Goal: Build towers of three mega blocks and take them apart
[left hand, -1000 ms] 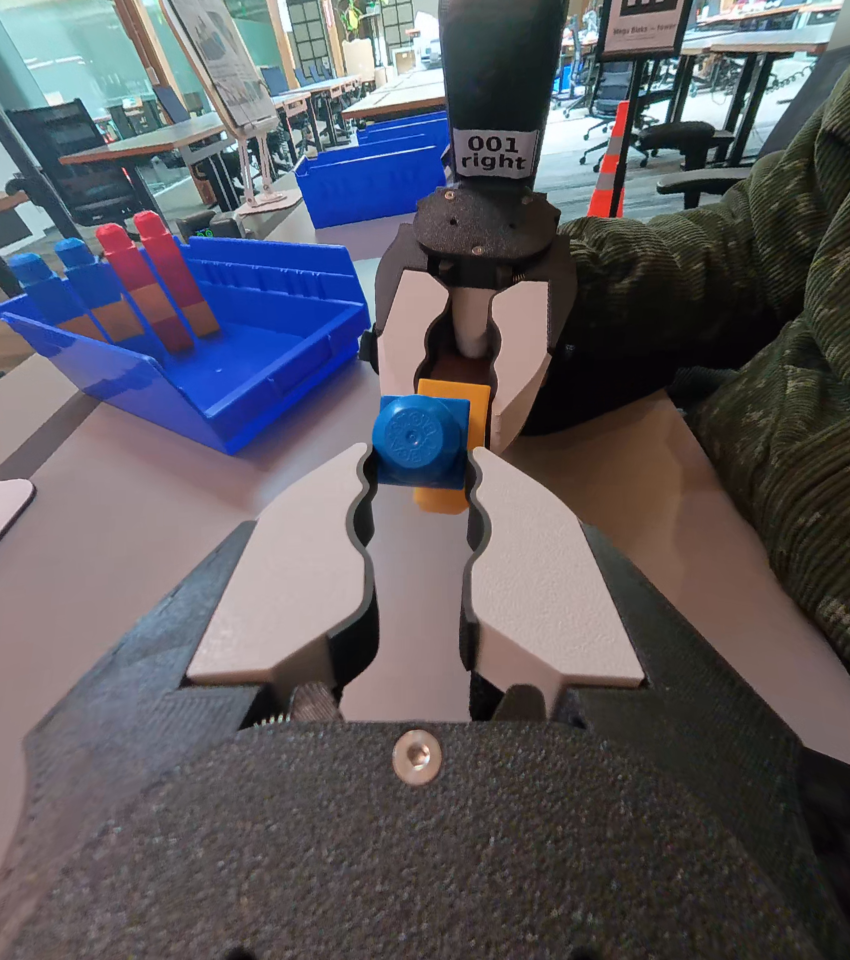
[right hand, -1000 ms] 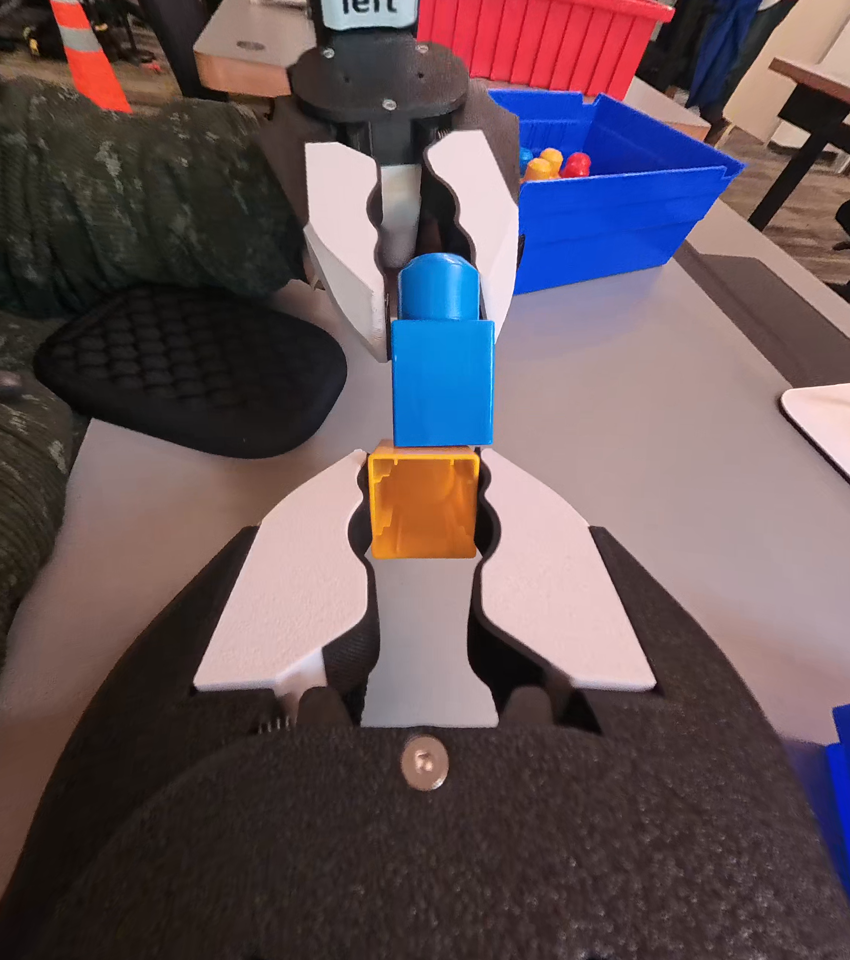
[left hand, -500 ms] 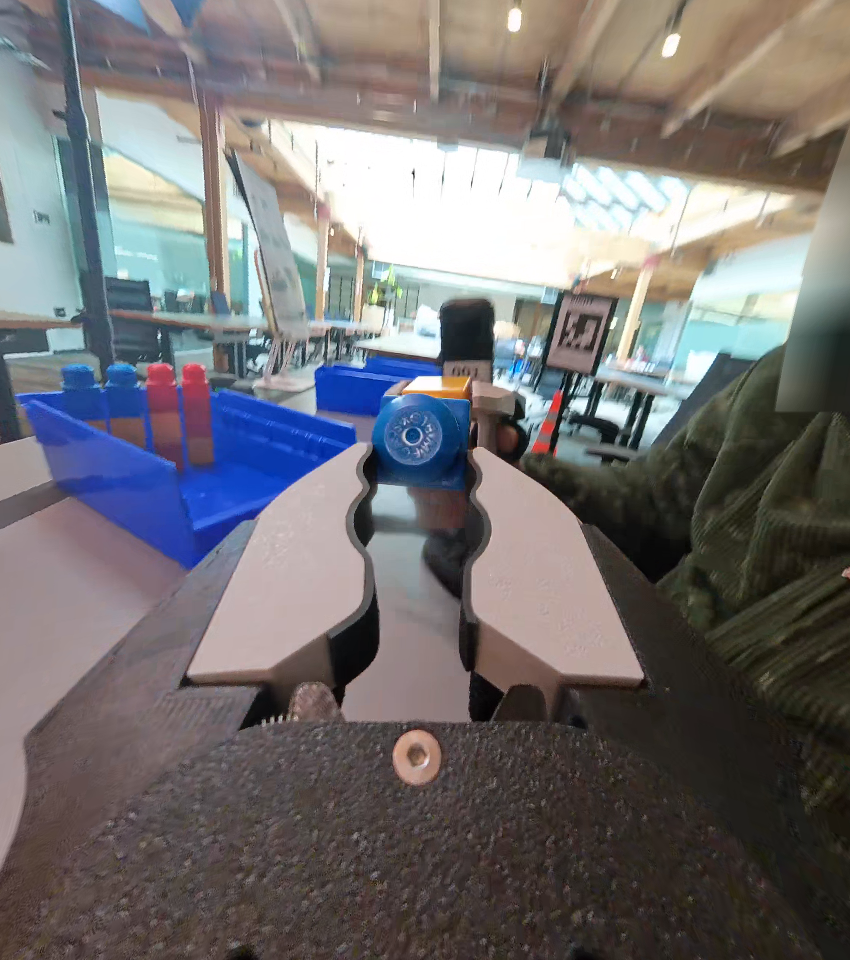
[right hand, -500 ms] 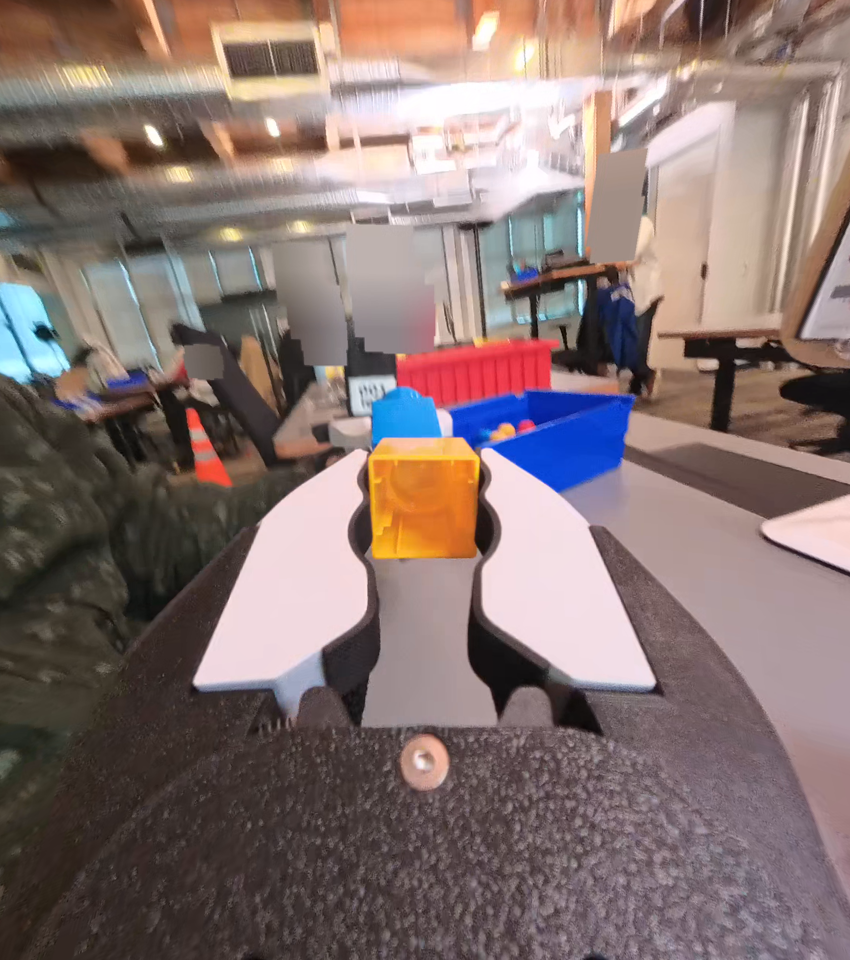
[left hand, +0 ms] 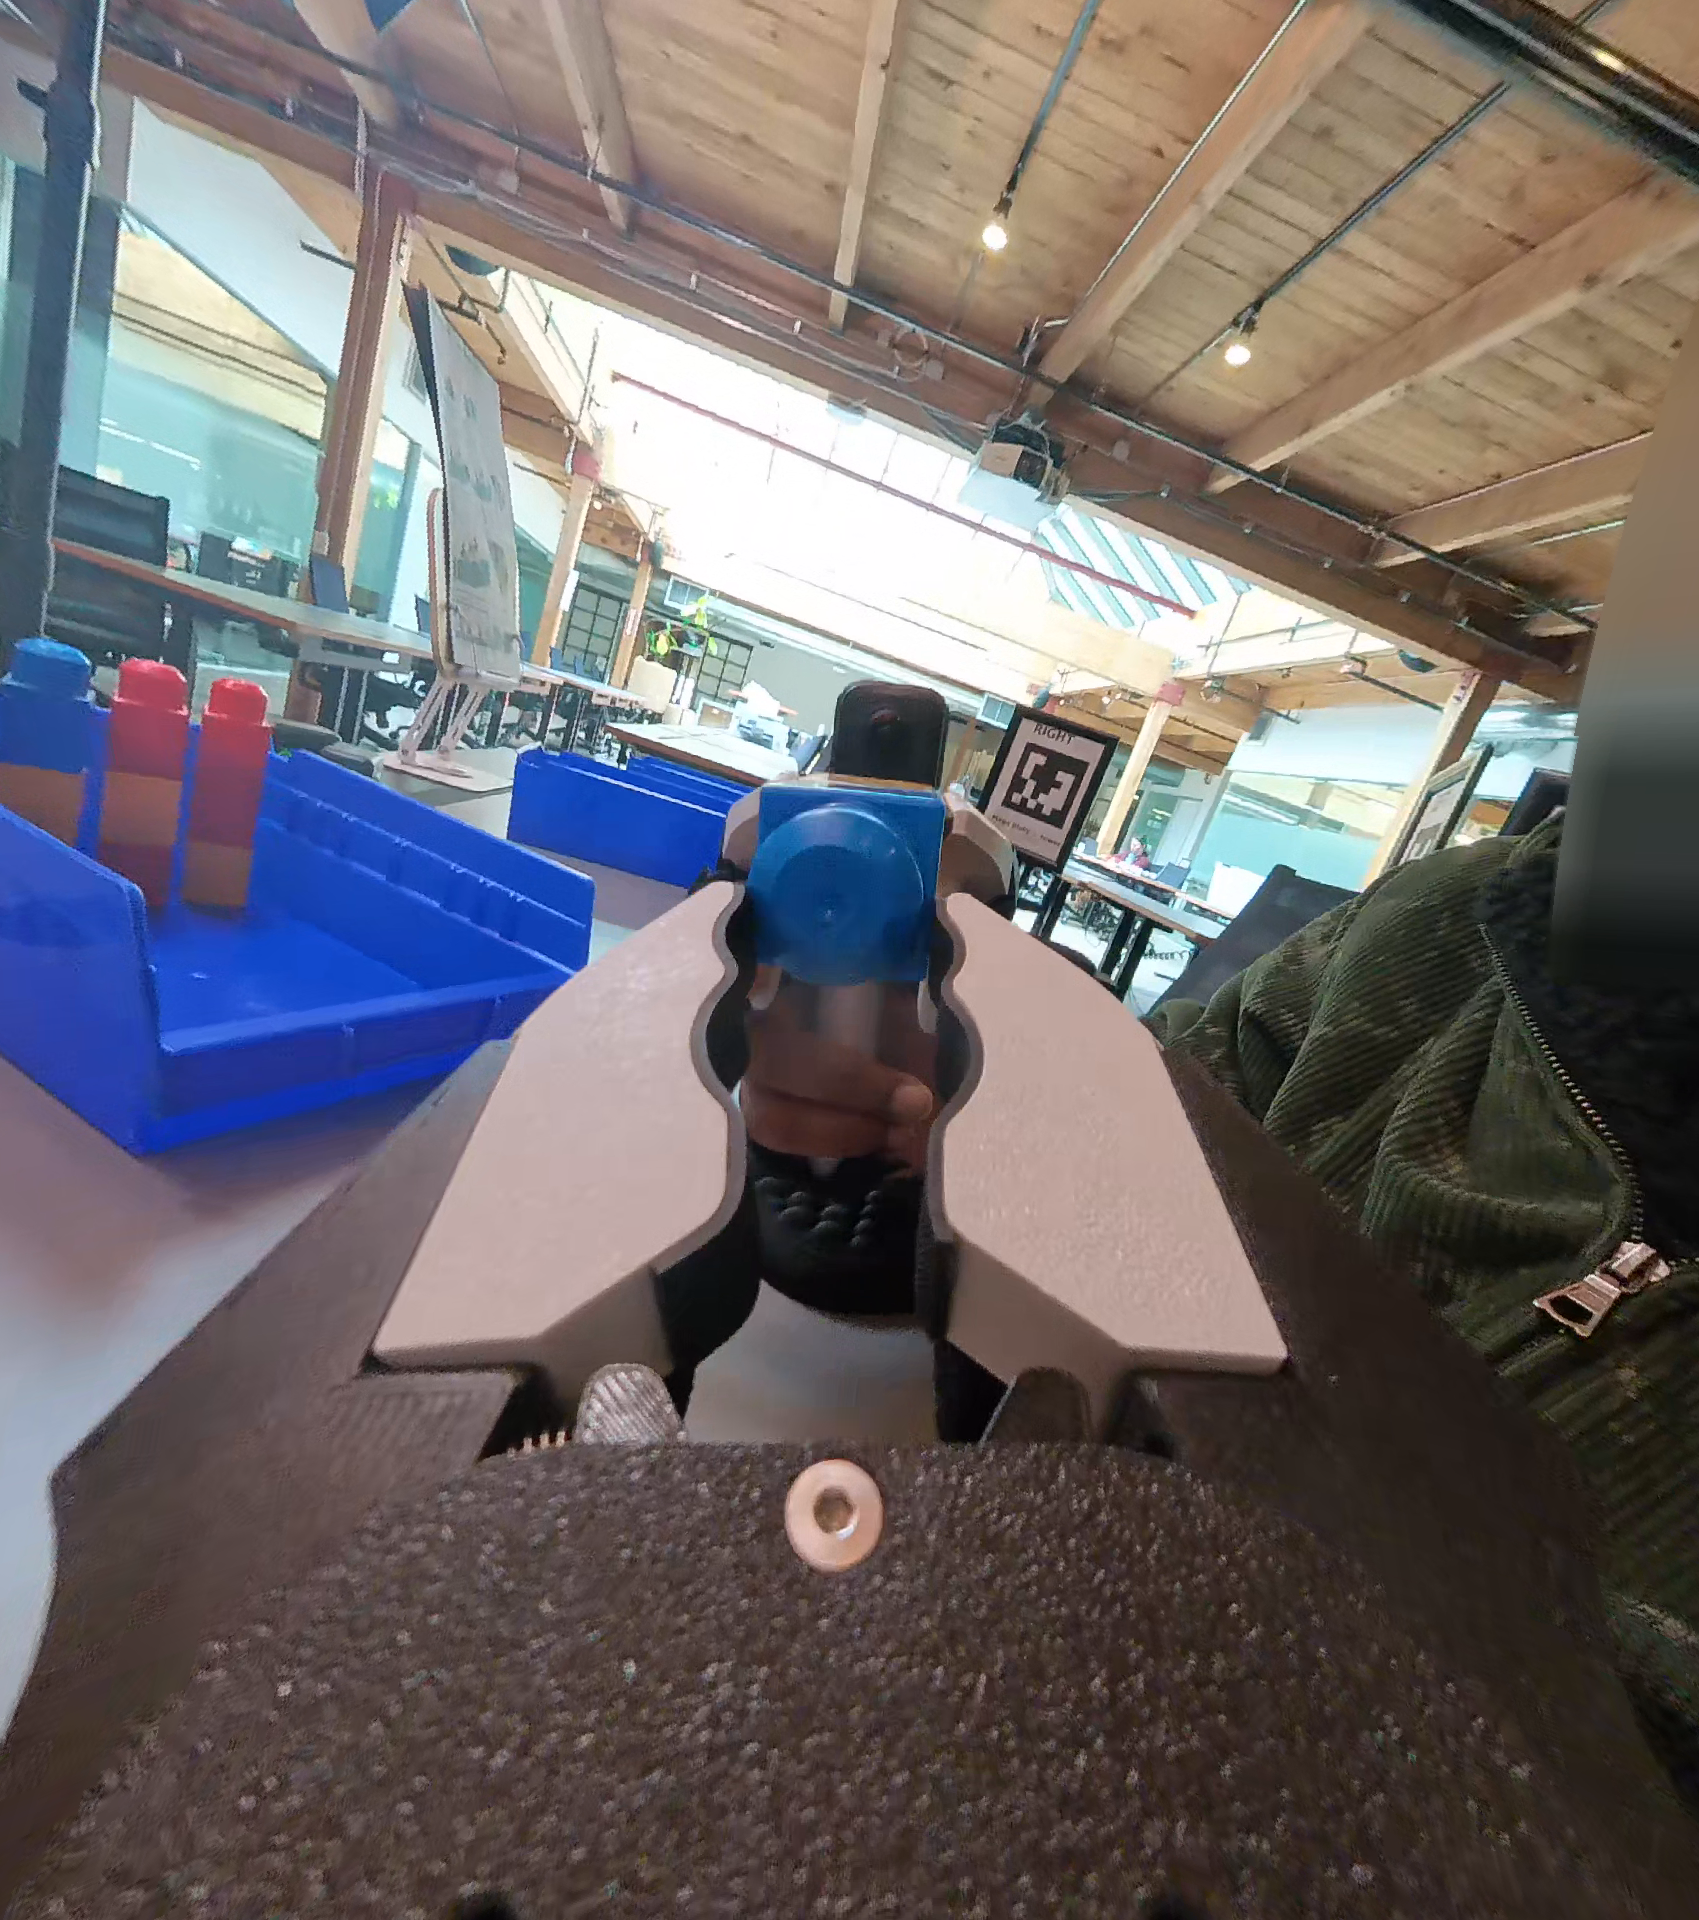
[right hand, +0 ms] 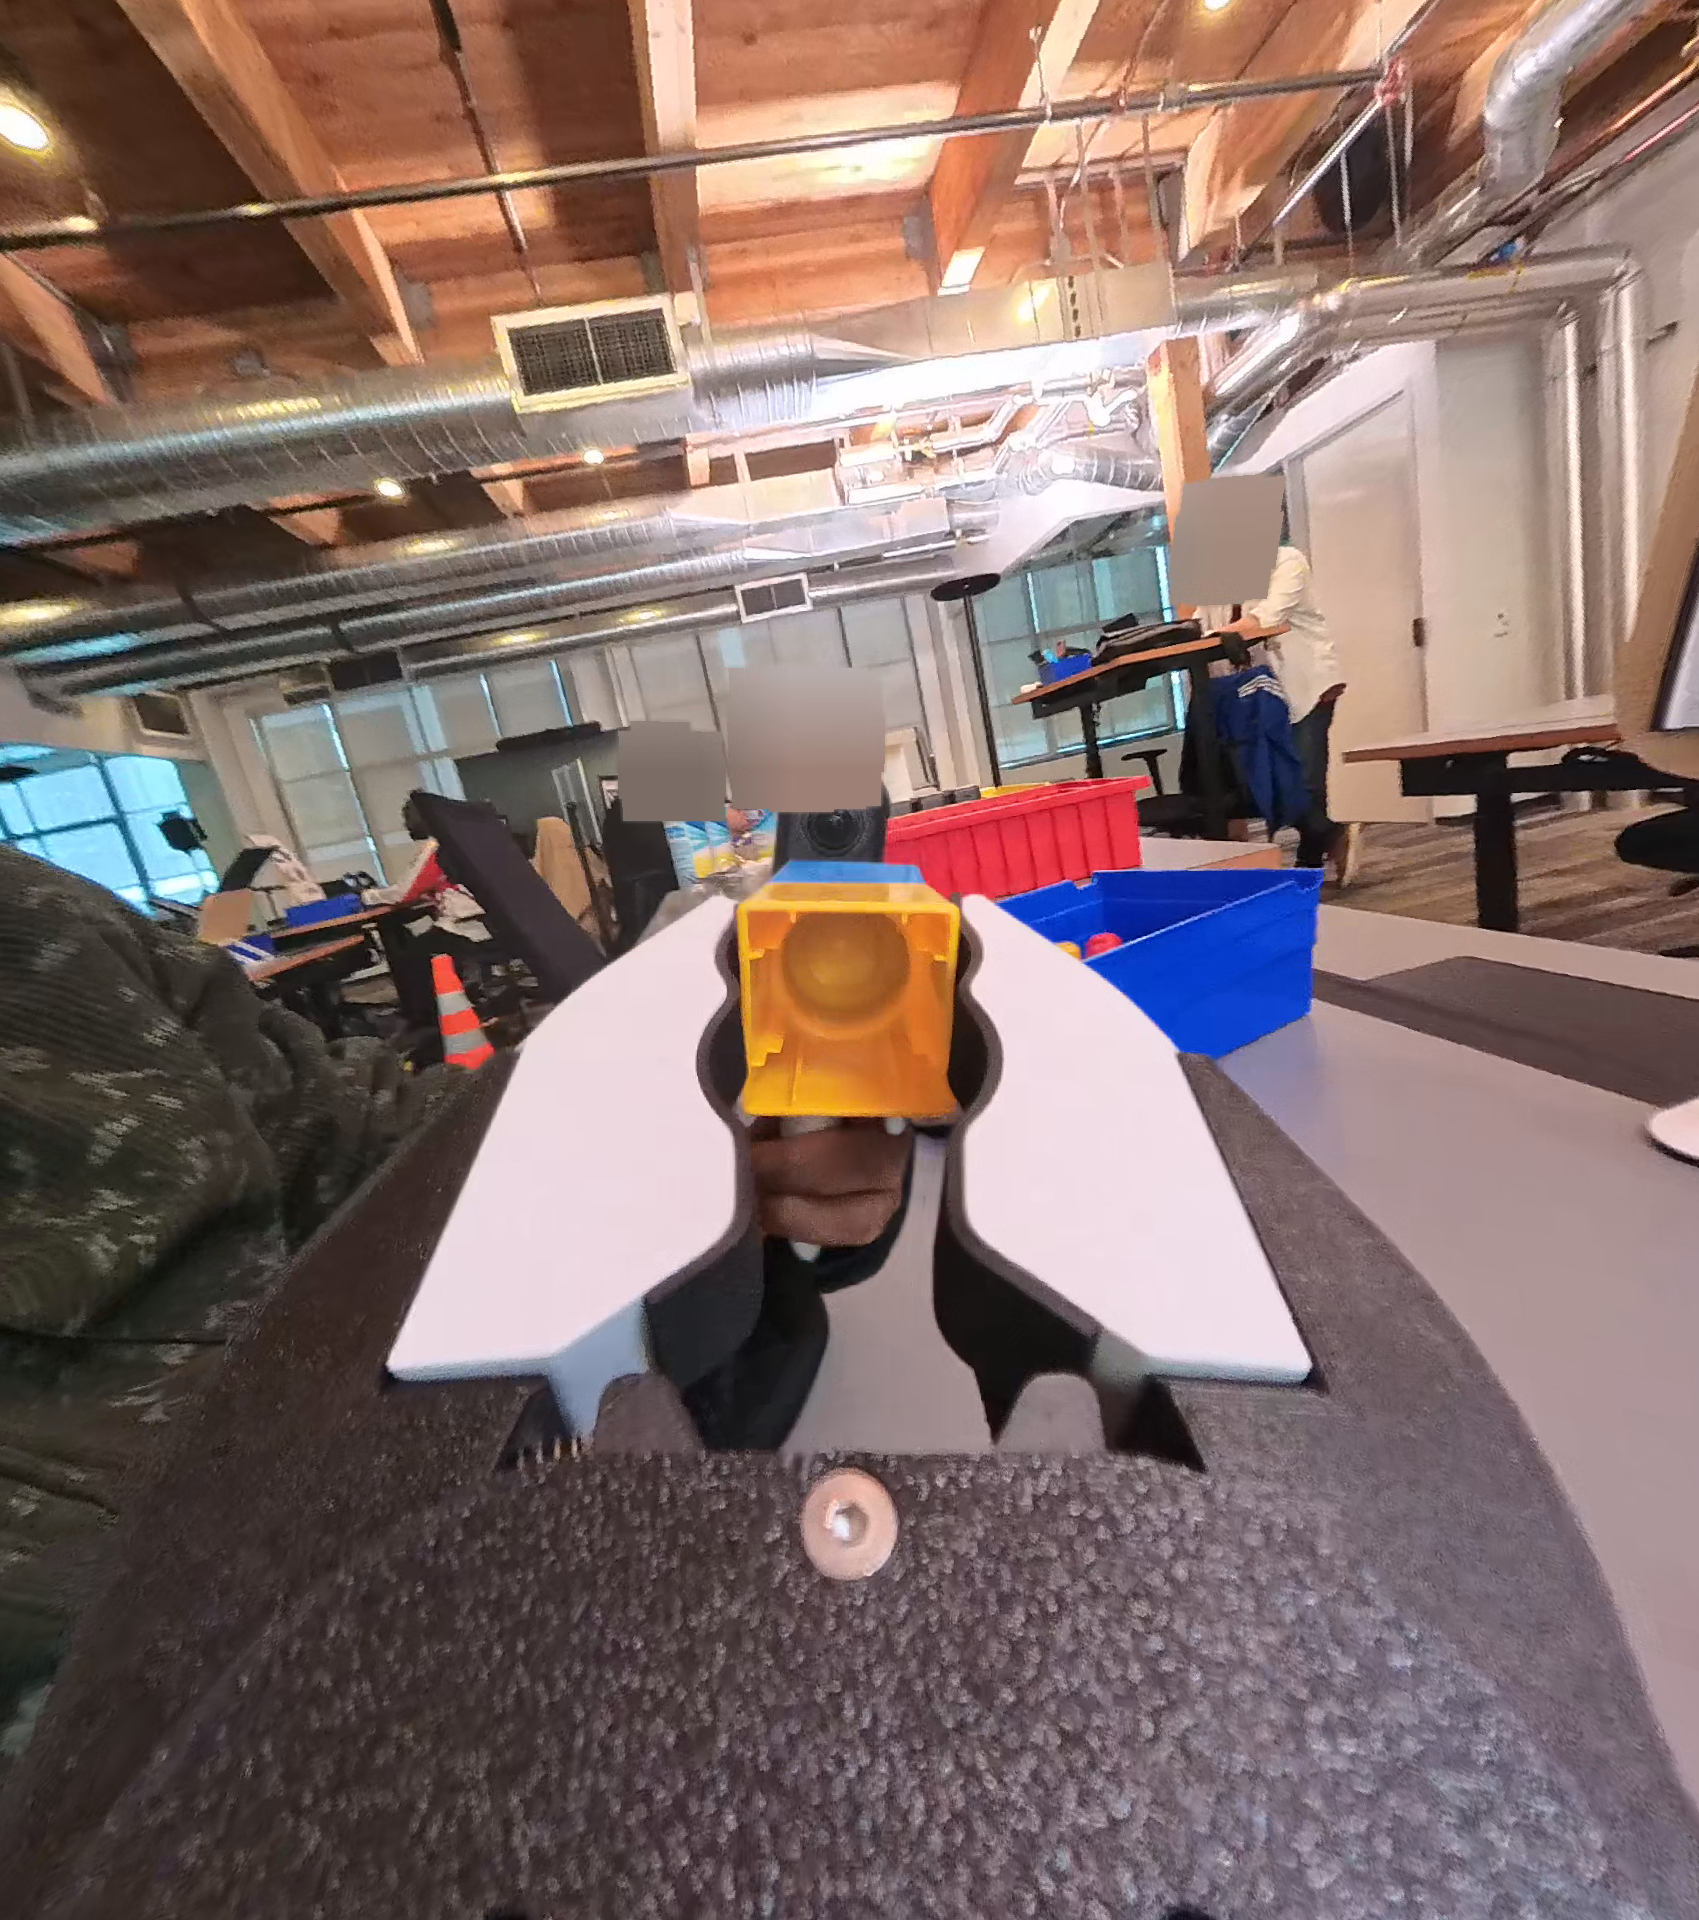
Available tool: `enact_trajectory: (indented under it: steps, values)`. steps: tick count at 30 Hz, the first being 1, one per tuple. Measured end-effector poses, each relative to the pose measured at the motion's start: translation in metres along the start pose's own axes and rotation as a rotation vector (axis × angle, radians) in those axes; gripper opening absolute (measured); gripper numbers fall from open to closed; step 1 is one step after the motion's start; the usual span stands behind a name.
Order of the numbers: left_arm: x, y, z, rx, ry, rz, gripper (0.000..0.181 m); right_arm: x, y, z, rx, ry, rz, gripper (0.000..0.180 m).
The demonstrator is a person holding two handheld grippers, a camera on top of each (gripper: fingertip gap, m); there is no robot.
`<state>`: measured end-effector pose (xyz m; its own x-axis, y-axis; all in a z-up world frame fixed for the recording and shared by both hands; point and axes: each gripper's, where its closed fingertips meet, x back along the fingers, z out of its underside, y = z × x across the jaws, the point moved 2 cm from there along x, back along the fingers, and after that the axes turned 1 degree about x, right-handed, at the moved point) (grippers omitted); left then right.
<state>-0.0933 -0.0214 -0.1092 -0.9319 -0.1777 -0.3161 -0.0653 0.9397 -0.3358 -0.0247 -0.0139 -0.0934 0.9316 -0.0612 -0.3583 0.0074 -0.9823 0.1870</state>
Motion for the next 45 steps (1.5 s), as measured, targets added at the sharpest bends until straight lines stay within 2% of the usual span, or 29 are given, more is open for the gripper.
enact_trajectory:
  steps: [5, 15, 29, 38, 40, 42, 45]
  values:
    - [-0.002, 0.0, 0.0, -0.016, -0.006, -0.019, 0.032, 0.001, -0.002, 0.0, -0.009, -0.017, 0.001, 0.036]
    - [0.001, -0.006, 0.002, -0.241, 0.078, -0.059, 0.032, 0.001, 0.002, 0.006, -0.045, 0.003, -0.066, 0.036]
    - [0.001, -0.007, 0.013, -0.159, 0.163, -0.036, 0.032, 0.003, 0.007, 0.008, 0.096, 0.052, -0.083, 0.036]
    - [0.001, -0.006, 0.013, -0.163, 0.2, -0.049, 0.032, 0.003, 0.007, 0.008, 0.079, 0.069, -0.088, 0.036]
    - [0.003, -0.006, 0.003, -0.221, 0.219, -0.077, 0.038, 0.001, 0.004, 0.006, 0.026, 0.047, -0.083, 0.036]
    - [0.015, -0.004, -0.024, -0.305, 0.187, -0.144, 0.05, 0.004, 0.0, -0.002, -0.03, -0.009, -0.079, 0.036]
    - [0.061, 0.019, -0.087, -0.419, 0.088, -0.4, 0.045, 0.014, -0.011, -0.013, -0.025, -0.047, -0.036, 0.036]
